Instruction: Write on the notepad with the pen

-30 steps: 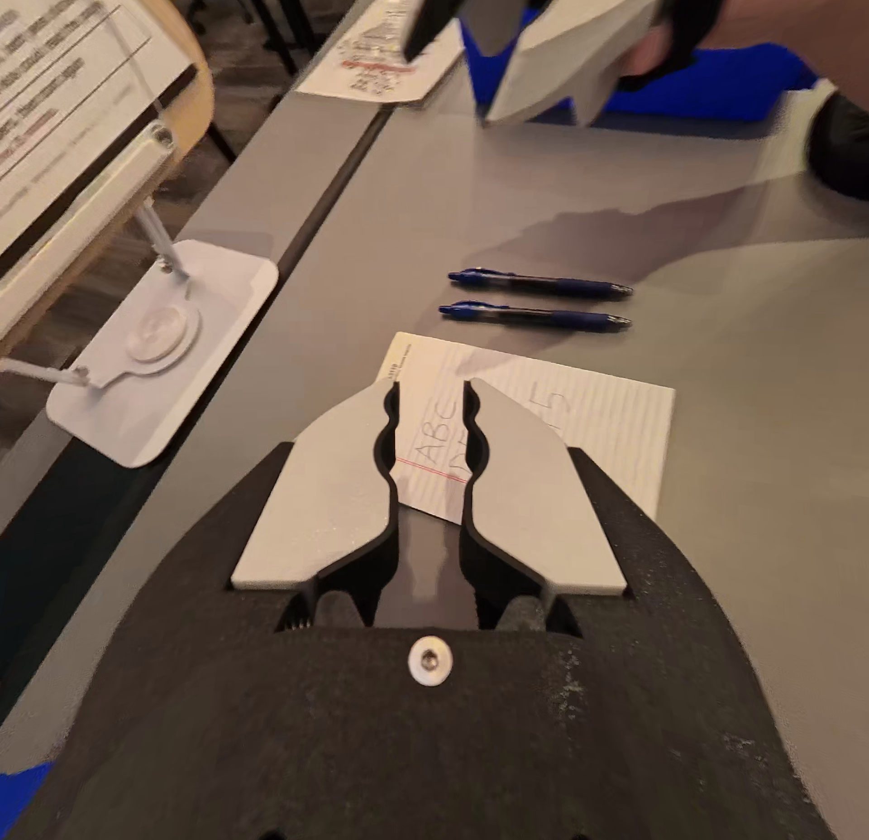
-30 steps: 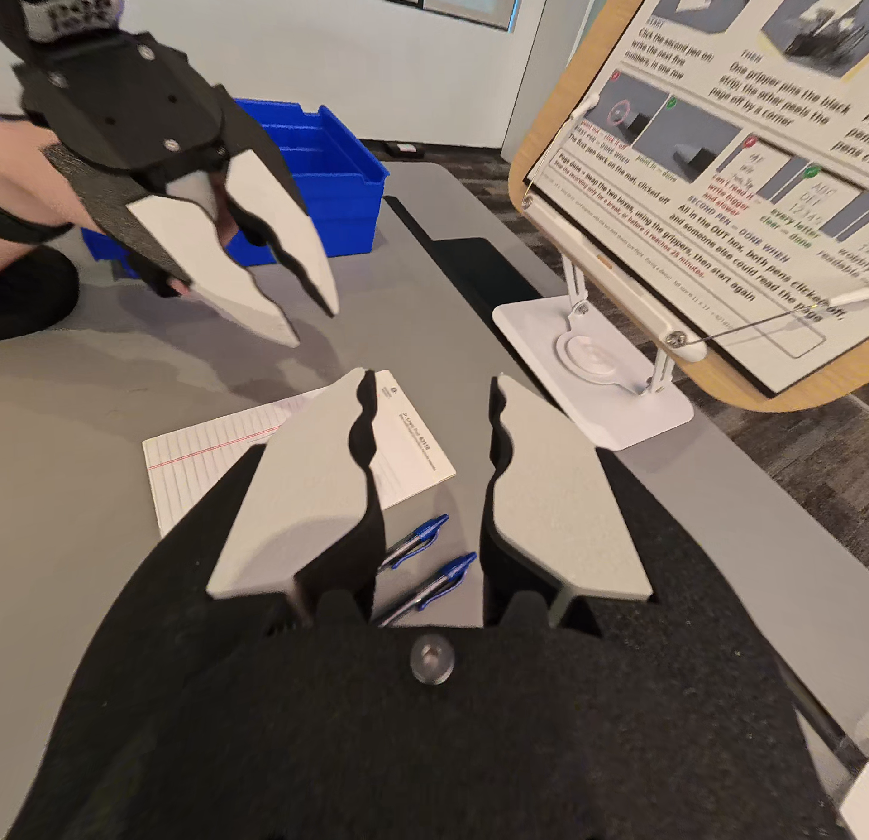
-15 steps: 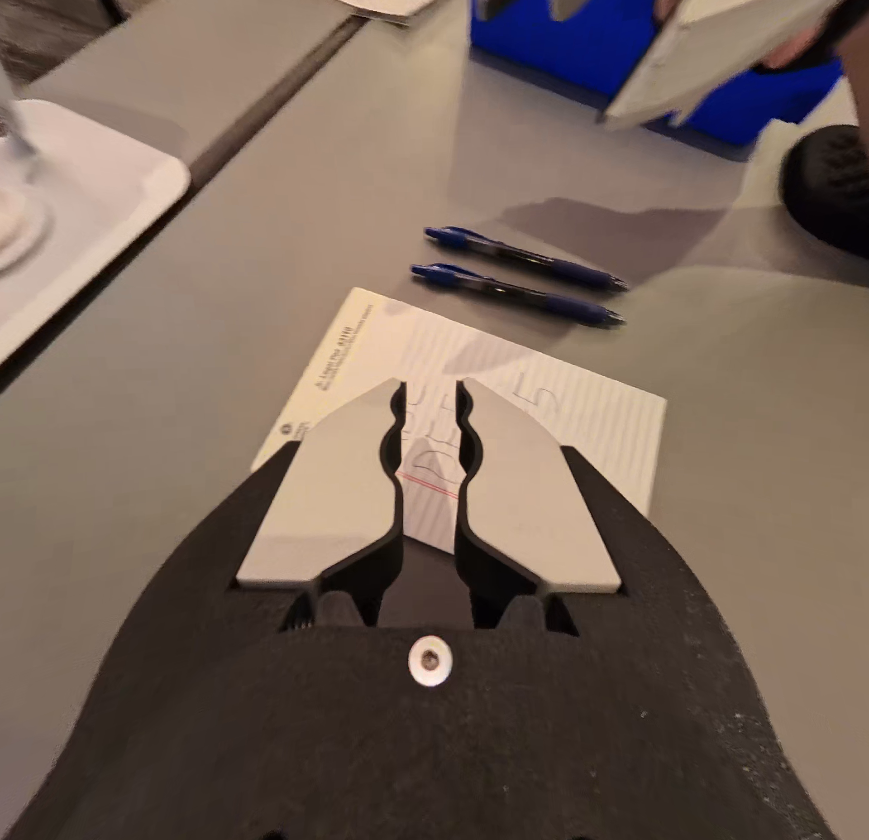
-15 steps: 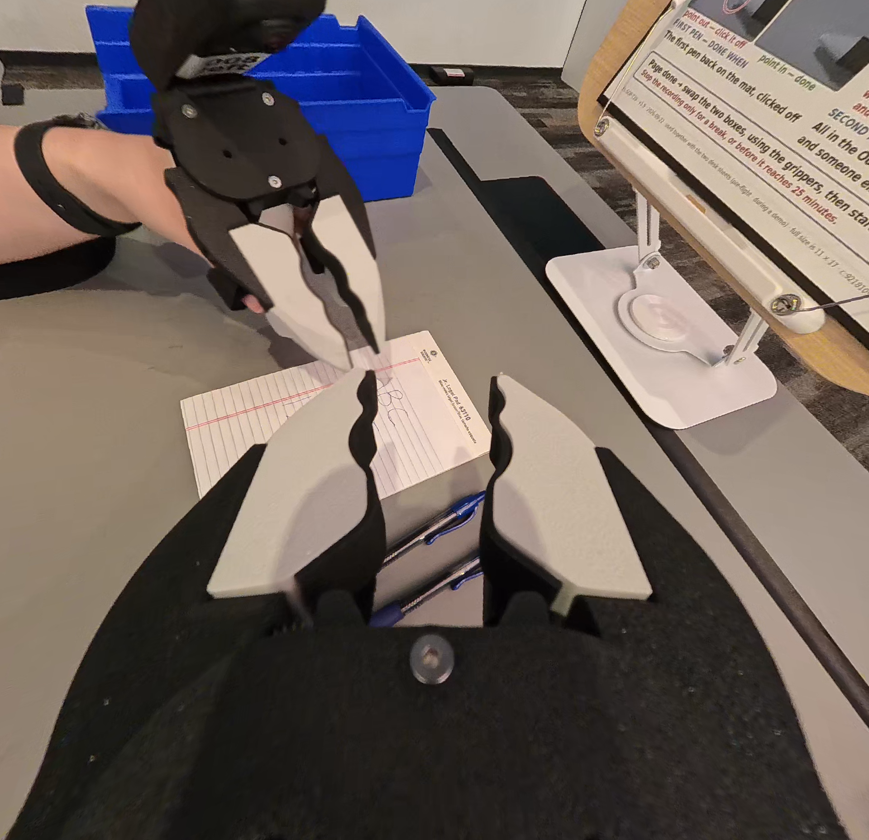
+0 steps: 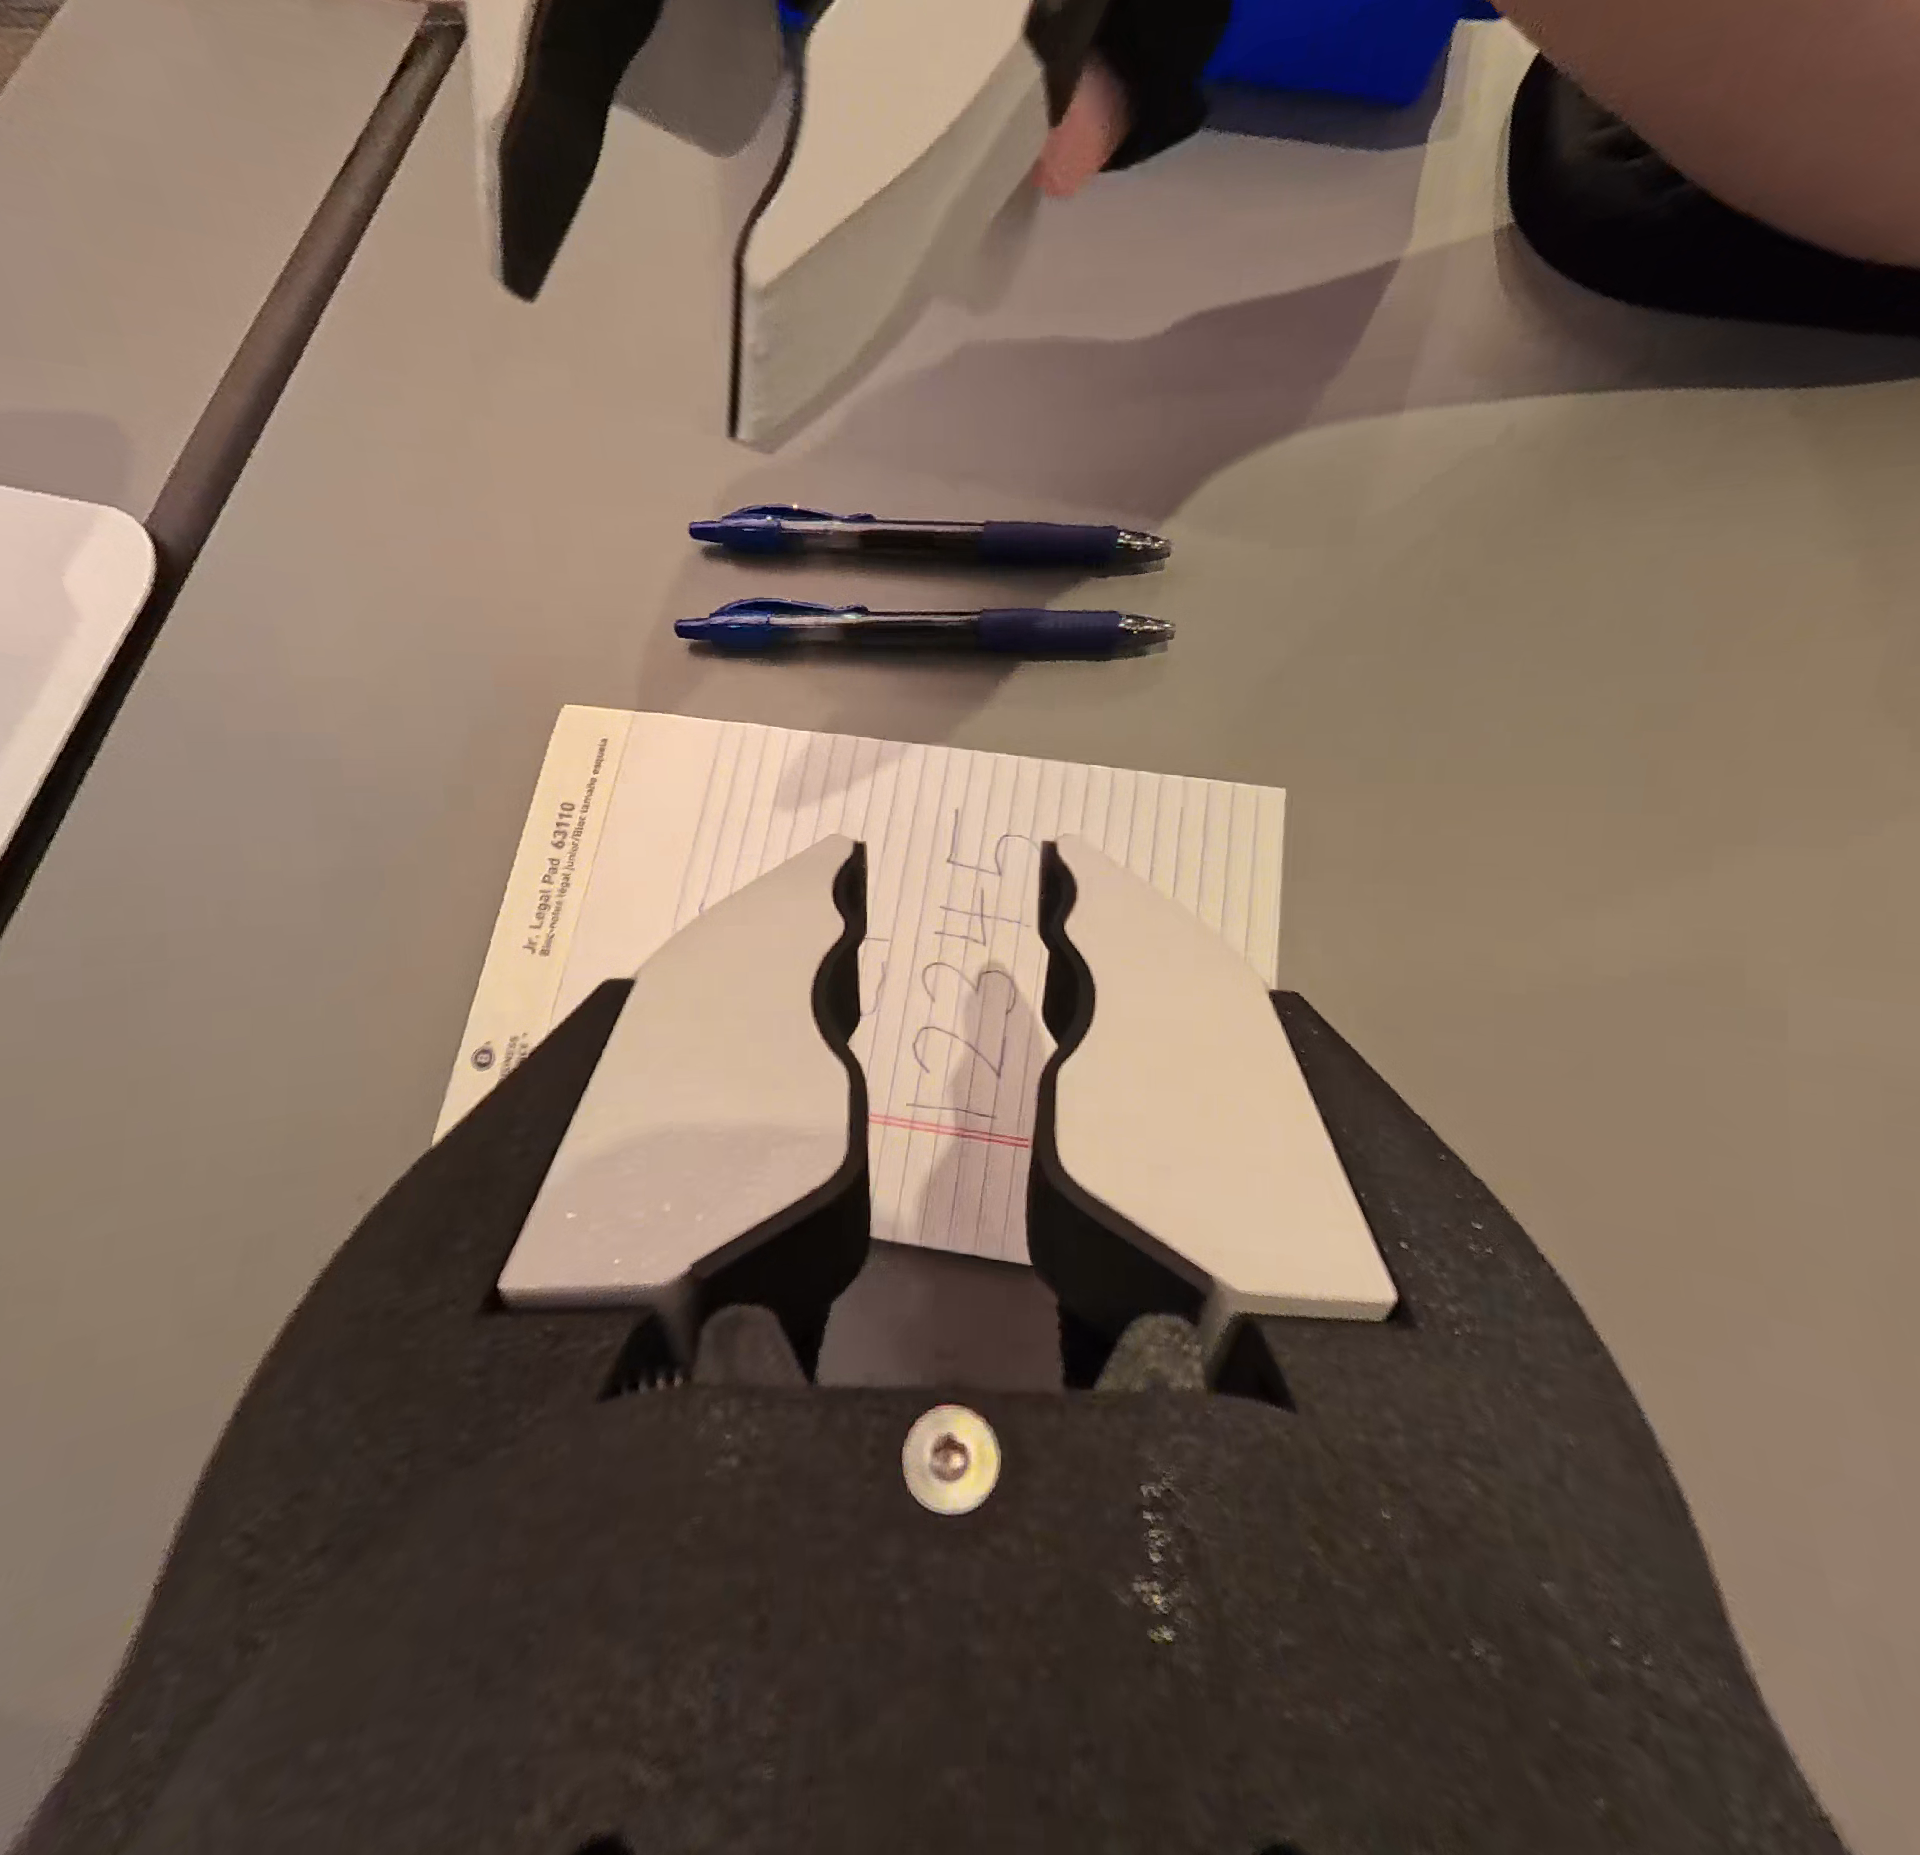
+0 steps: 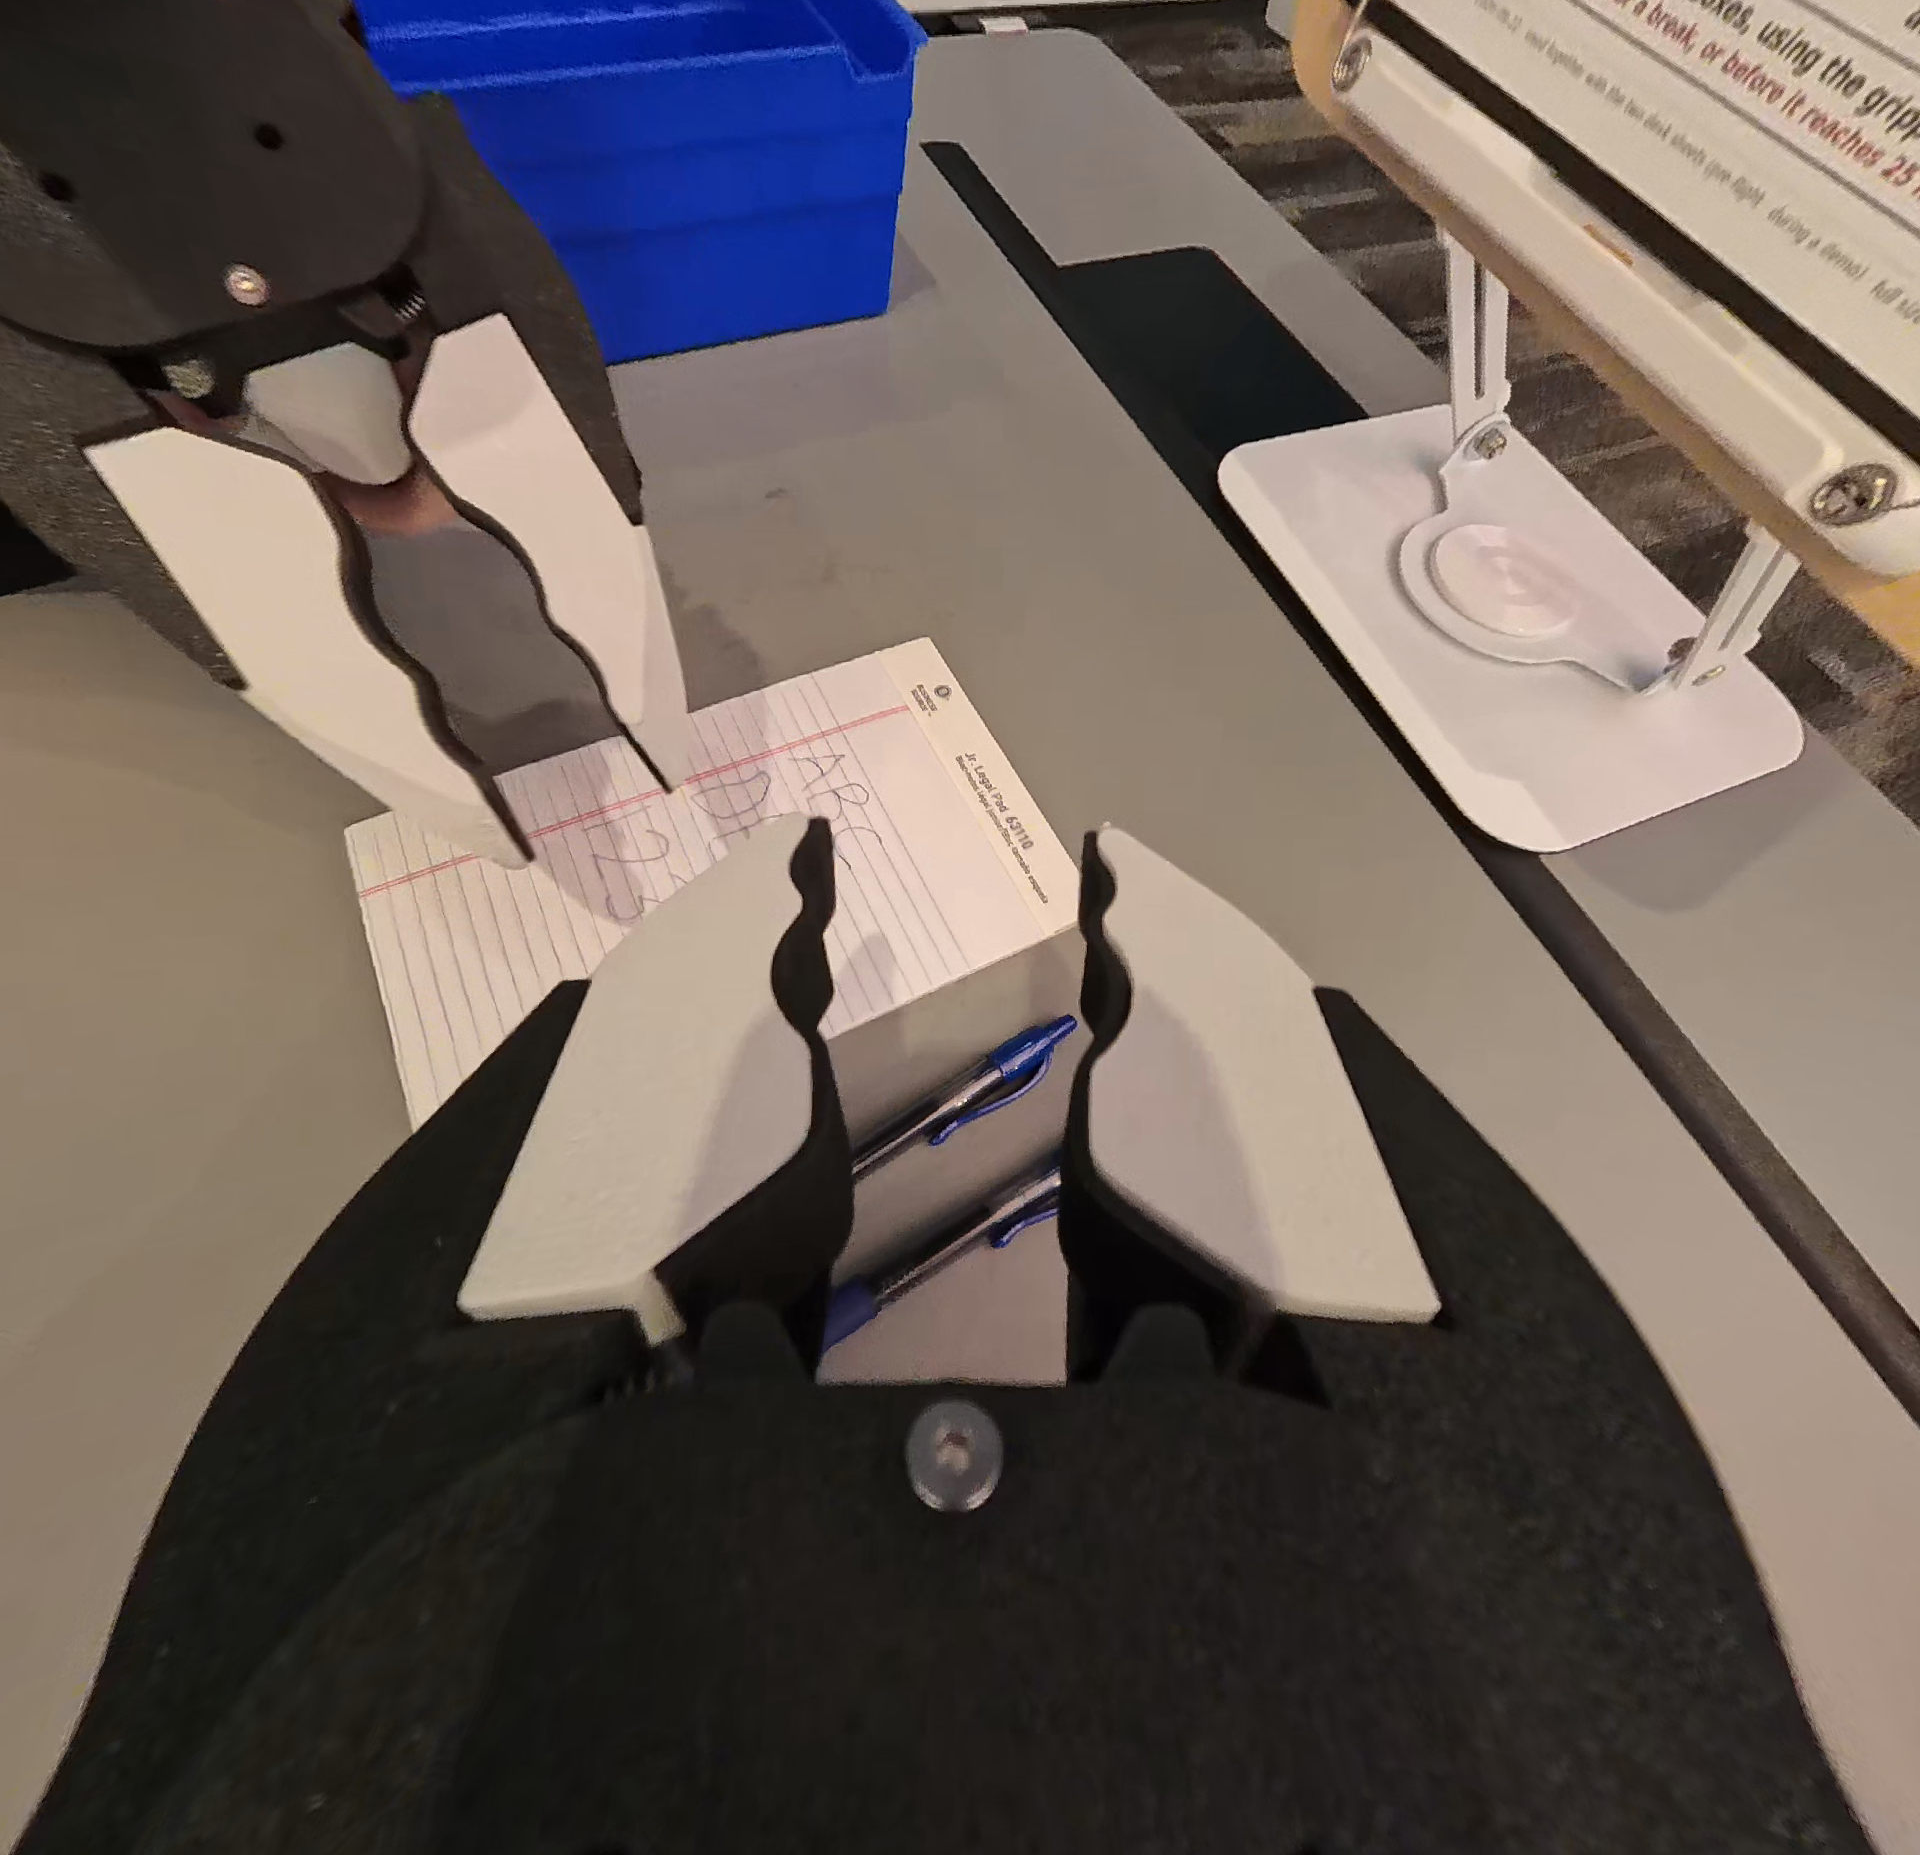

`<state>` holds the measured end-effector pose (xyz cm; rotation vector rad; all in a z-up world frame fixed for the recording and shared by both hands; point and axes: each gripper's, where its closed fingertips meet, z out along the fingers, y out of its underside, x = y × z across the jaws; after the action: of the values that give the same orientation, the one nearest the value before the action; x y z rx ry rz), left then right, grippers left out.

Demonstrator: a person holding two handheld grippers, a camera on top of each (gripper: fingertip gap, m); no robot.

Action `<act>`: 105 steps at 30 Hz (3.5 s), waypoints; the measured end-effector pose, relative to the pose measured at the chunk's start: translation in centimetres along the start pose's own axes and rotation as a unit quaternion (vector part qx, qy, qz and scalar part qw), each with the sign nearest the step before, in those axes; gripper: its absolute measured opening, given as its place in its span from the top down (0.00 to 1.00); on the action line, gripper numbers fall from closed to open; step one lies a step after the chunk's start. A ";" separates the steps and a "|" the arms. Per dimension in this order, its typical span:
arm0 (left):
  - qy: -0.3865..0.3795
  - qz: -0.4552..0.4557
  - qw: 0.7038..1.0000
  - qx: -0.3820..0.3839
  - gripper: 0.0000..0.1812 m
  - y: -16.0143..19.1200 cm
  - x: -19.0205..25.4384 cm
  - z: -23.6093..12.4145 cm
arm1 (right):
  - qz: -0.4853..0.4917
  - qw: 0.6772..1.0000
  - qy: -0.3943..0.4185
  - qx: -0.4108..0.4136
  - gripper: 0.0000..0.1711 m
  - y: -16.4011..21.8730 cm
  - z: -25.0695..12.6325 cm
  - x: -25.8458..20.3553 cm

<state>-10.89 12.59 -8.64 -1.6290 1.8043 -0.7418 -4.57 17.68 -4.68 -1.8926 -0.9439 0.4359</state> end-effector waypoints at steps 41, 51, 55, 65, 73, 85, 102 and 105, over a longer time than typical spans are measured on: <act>-0.111 0.019 0.993 -0.038 0.80 1.2 3.9 -0.8 | 0.015 0.999 -0.031 -0.011 0.75 1.1 1.4 -0.4; -0.096 0.002 0.995 -0.024 0.80 2.2 5.3 -0.5 | 0.017 0.999 -0.040 -0.023 0.76 2.1 2.5 -0.9; -0.103 0.028 0.993 -0.042 0.80 2.7 5.3 0.0 | 0.022 0.999 -0.042 -0.023 0.76 2.2 2.6 -0.9; -0.087 0.060 0.990 -0.093 0.78 4.8 6.1 0.7 | 0.032 0.998 -0.051 -0.029 0.77 2.9 3.0 -1.0; -0.076 0.053 0.989 -0.114 0.81 6.2 5.9 1.2 | 0.031 0.998 -0.053 -0.031 0.77 2.9 3.1 -1.2; -0.042 0.001 0.994 -0.098 0.84 6.8 5.8 1.6 | 0.031 0.997 -0.058 -0.040 0.77 3.2 3.3 -1.4; -0.036 -0.010 0.995 -0.089 0.83 6.2 5.3 0.9 | 0.029 0.996 -0.064 -0.051 0.77 3.5 3.5 -1.7; -0.035 -0.015 0.996 -0.087 0.83 6.3 5.3 0.7 | 0.030 0.996 -0.064 -0.054 0.77 3.7 3.5 -1.7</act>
<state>-14.95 7.91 -14.06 -1.7737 1.8414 -0.5470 -6.34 17.54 -9.73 -2.0133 -1.0148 0.5583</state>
